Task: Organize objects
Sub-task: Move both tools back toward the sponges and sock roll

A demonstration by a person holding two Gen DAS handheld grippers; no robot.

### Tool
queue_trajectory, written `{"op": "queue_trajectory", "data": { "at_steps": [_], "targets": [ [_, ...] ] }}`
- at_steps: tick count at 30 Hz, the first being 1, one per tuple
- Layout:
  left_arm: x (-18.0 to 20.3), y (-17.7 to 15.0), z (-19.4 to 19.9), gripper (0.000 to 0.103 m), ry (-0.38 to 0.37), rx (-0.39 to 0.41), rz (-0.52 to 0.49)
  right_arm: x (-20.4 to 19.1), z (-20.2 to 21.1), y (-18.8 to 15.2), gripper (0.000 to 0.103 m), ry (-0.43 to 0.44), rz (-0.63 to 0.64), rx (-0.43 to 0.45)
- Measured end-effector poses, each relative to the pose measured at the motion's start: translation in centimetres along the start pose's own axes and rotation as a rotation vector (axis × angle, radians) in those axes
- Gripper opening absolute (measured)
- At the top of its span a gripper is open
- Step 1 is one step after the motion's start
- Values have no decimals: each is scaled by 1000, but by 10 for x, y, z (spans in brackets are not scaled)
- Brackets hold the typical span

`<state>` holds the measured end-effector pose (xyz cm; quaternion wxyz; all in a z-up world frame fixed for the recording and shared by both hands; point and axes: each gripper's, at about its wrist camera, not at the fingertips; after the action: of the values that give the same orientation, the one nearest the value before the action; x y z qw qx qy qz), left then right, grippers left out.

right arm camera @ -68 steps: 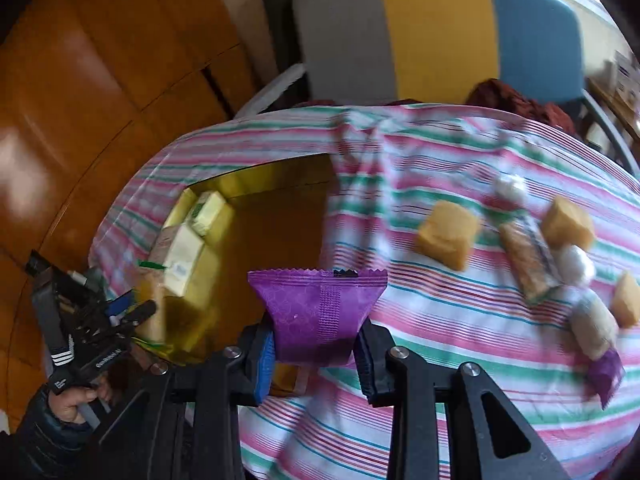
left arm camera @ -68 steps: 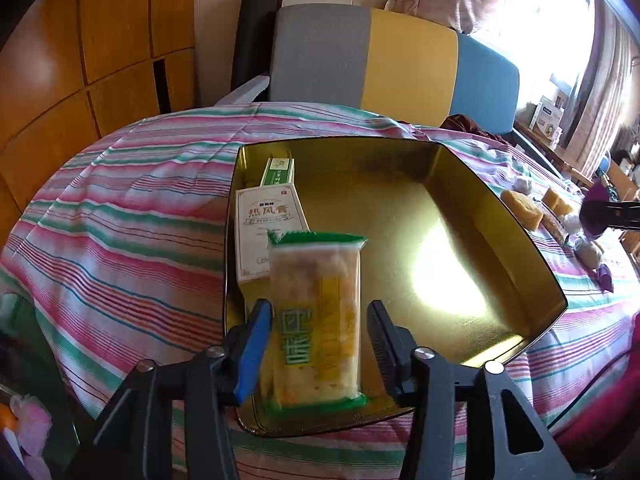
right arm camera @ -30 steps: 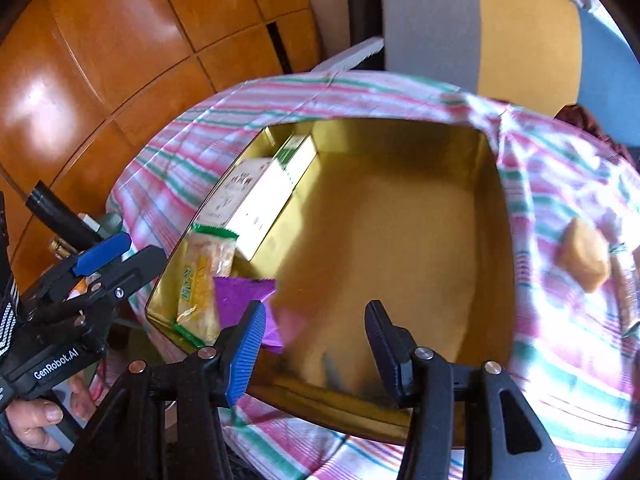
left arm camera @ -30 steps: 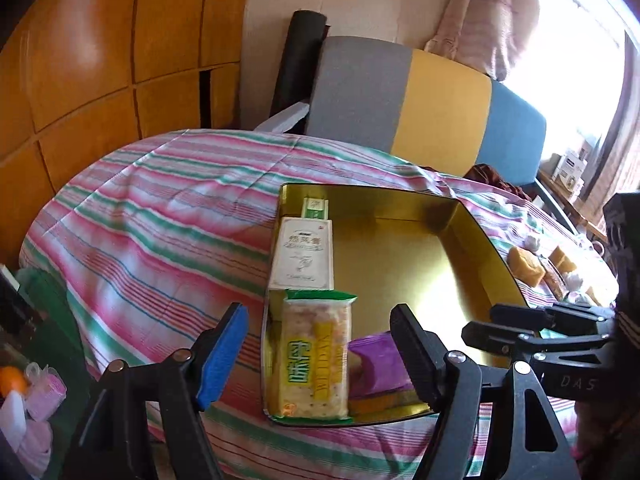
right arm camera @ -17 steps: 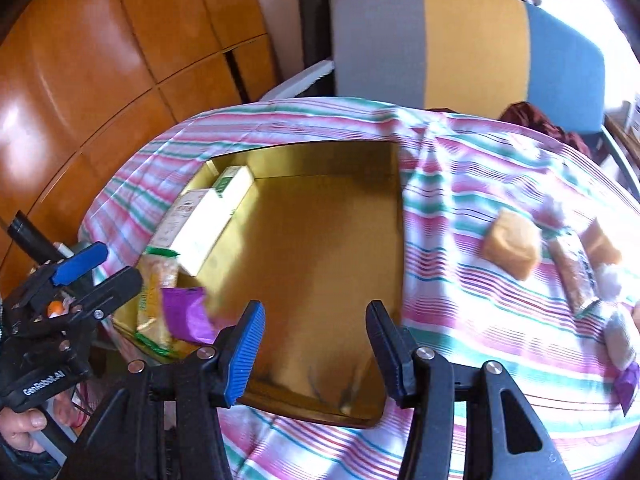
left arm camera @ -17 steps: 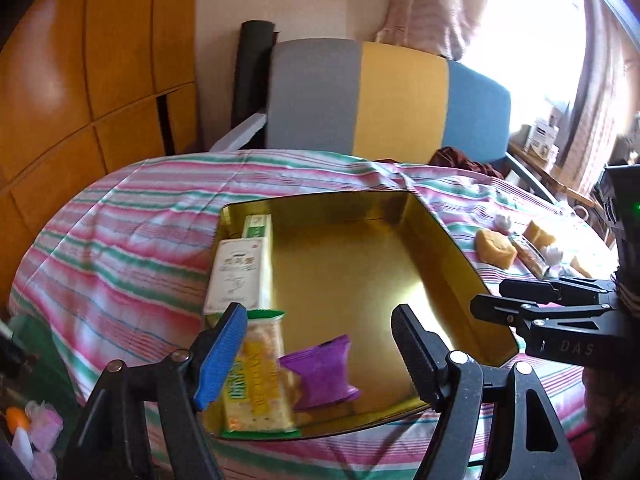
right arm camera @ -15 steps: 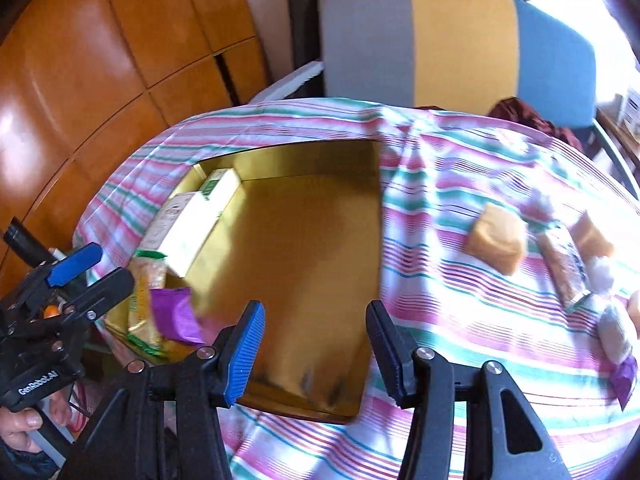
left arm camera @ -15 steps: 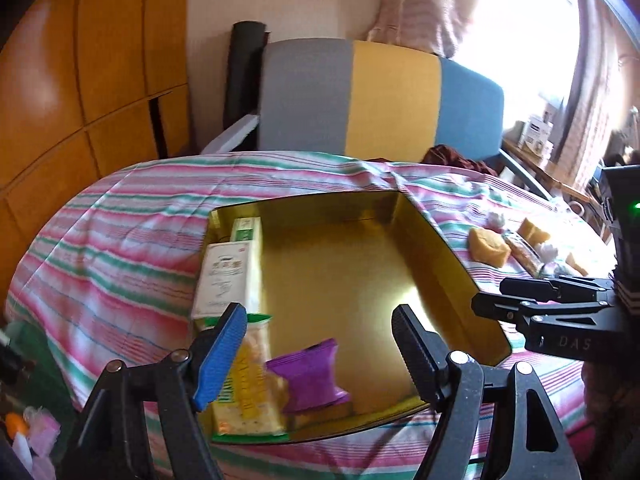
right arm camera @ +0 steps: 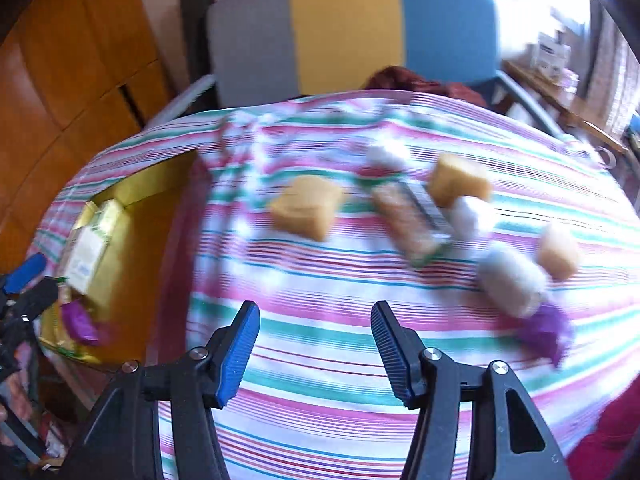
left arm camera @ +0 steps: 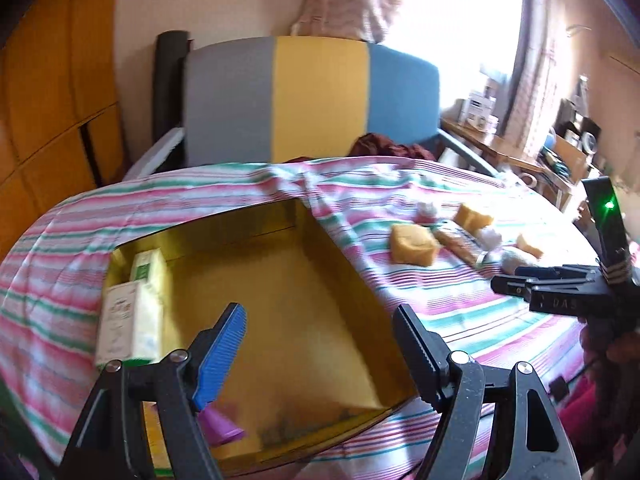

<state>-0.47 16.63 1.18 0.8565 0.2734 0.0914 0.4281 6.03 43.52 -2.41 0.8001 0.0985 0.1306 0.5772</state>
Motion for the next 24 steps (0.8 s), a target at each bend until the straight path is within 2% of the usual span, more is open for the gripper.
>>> {"op": "queue_trajectory", "data": {
  "at_steps": [4, 8, 11, 14, 20, 24],
  "targets": [
    [29, 15, -8, 76, -66, -10, -49, 51, 22, 1, 59, -85, -121, 28],
    [61, 24, -15, 76, -138, -19, -104, 71, 48, -15, 61, -51, -205, 91],
    [83, 23, -19, 76, -174, -32, -146, 66, 39, -26, 61, -12, -194, 62],
    [93, 19, -21, 76, -182, -54, -165, 60, 25, -31, 61, 0, -185, 17],
    [84, 10, -19, 77, -149, -67, -155, 55, 17, -29, 61, 28, -193, 19],
    [76, 11, -19, 77, -136, -72, -136, 63, 17, -29, 61, 14, -200, 20]
  ]
}}
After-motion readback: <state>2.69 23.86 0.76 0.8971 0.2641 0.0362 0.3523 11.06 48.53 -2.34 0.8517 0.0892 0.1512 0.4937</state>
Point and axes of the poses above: each gripper's, at about its wrist camera, not at the fingertips, and z roughly against the way its jaws point, x to its right, y to its top, and after that the axes turned 15 degrees about -x, right-handed
